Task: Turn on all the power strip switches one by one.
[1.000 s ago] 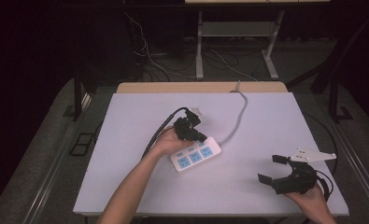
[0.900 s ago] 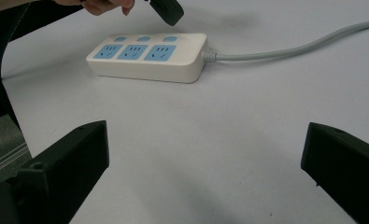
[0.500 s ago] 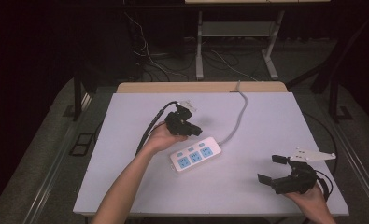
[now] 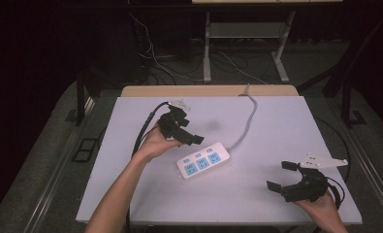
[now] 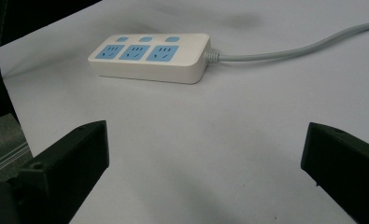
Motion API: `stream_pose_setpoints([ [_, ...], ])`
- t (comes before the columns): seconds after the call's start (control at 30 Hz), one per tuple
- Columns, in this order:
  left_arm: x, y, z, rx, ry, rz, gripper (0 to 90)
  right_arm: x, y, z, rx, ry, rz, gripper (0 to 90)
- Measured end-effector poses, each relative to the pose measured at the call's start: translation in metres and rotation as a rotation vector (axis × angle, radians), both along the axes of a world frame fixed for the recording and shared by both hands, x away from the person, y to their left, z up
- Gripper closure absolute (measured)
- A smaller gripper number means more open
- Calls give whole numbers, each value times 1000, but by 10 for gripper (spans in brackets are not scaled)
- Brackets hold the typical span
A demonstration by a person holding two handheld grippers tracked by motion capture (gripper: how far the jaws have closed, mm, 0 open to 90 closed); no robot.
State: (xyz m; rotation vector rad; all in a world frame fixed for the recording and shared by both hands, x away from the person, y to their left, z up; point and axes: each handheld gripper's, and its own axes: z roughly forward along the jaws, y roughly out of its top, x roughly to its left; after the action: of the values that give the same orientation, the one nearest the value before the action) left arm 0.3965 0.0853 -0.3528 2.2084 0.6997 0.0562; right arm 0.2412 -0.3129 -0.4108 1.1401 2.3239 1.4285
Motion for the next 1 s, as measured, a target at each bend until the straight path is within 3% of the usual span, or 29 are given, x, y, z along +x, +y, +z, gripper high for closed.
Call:
stream_pose_setpoints([
  [0.63,-46,53,5,-58,-89,95,0,0,3,-1,3,12,5,9],
  [1.0,-78,76,-18,-108,-122,165,0,0,4,-1,8,14,5,10],
])
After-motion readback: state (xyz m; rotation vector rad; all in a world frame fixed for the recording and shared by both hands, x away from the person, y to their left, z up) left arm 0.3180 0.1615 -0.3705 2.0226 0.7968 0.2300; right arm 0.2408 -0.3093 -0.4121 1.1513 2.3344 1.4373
